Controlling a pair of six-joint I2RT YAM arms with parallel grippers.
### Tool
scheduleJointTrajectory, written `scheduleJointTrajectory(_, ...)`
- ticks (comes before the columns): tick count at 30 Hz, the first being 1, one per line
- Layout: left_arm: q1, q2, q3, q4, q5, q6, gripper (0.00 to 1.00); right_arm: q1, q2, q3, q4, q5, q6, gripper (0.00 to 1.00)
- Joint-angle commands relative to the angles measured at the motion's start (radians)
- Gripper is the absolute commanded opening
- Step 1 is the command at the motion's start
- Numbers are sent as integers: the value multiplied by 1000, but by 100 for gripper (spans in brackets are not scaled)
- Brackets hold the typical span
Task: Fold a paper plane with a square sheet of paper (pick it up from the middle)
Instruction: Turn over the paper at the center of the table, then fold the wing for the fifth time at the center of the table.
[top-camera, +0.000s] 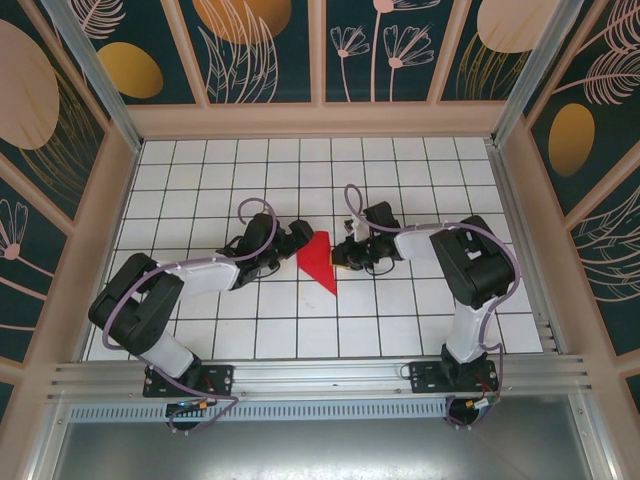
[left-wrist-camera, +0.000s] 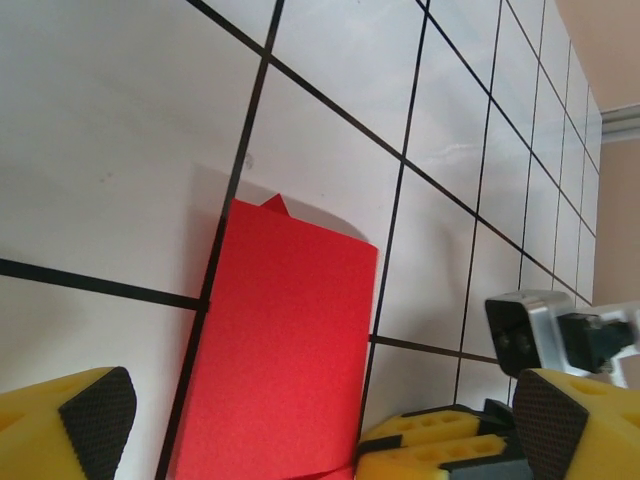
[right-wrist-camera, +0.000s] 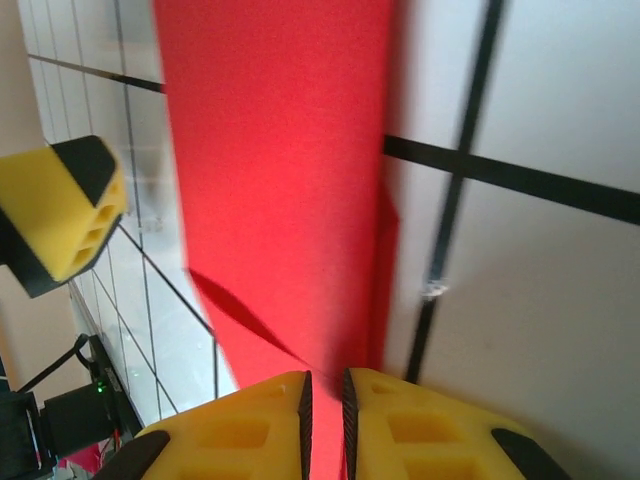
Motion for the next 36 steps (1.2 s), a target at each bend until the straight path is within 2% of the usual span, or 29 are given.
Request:
scheduleJointTrajectory(1,5,33,31,-8,39,3,99,-12,38,-31,32,-27,-1,20)
scheduleJointTrajectory(14,4,102,62,13,102,-9,97,-13,64,-29,-15,48,-29,20)
scheduleJointTrajectory(20,7,110,68,-5,88,-30,96,-13,71,-24,-19,61,-27,20)
scheduleJointTrajectory(25,6,173,95,-4,127,-29,94,-13,79,-19,-20,65,-26,20)
scheduleJointTrajectory(36,7,149,82,71,189,-45,88,-13,74,-13,-34,88,-23,20)
